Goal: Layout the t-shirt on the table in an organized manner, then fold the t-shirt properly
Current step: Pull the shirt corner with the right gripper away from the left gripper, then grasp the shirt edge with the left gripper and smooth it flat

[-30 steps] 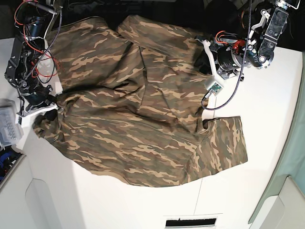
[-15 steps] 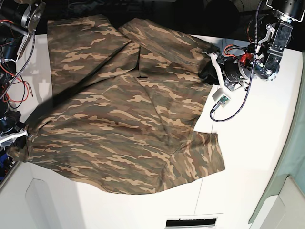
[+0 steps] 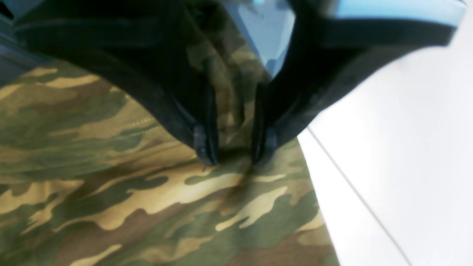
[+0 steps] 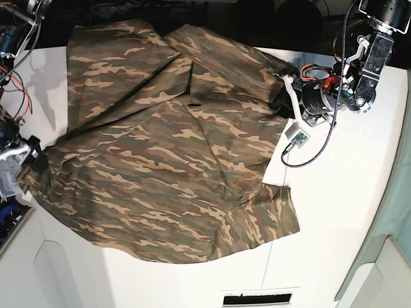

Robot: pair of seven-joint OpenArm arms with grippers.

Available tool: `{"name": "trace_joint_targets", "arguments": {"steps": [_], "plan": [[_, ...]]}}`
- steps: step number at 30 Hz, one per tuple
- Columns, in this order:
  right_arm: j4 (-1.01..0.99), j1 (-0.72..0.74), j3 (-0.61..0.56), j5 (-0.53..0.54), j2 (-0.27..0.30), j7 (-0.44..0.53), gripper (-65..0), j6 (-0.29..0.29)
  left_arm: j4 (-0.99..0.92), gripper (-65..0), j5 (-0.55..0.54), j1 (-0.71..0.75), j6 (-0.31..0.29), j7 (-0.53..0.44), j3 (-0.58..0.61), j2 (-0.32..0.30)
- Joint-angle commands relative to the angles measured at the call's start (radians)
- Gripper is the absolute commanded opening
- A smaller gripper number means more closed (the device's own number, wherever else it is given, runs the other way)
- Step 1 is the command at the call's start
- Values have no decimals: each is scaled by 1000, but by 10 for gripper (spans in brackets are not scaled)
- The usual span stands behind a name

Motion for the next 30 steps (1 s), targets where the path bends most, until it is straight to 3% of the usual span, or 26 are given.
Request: {"name": "trace_joint_targets", "arguments": {"steps": [1,8,14,22,24,27,30], "plan": [[42,-16,10,27,11,10,-325,12,-2,-450,29,-8,25,25,-5,-17],[85,-192,12,26,-29,6,-325,34,-61,-450,33,-51,27,23,-5,-23],[85,-262,-5,24,-105,37,-325,46,-134,-450,33,-98,27,20,-5,-23],[85,-257,-155,-44,-183,153,-330,40,-146,-450,41,-128,27,18,-5,-23],[85,-245,-194,-67,-198,160,-419,32,-147,-450,50,-139,27,18,-5,-23],[85,-222,-212,-82,-210,163,-630,33,-148,-450,53,-164,27,19,-5,-23],[98,-214,-194,-83,-208,154,-650,34,-164,-450,53,-190,27,24,-5,-24]]}}
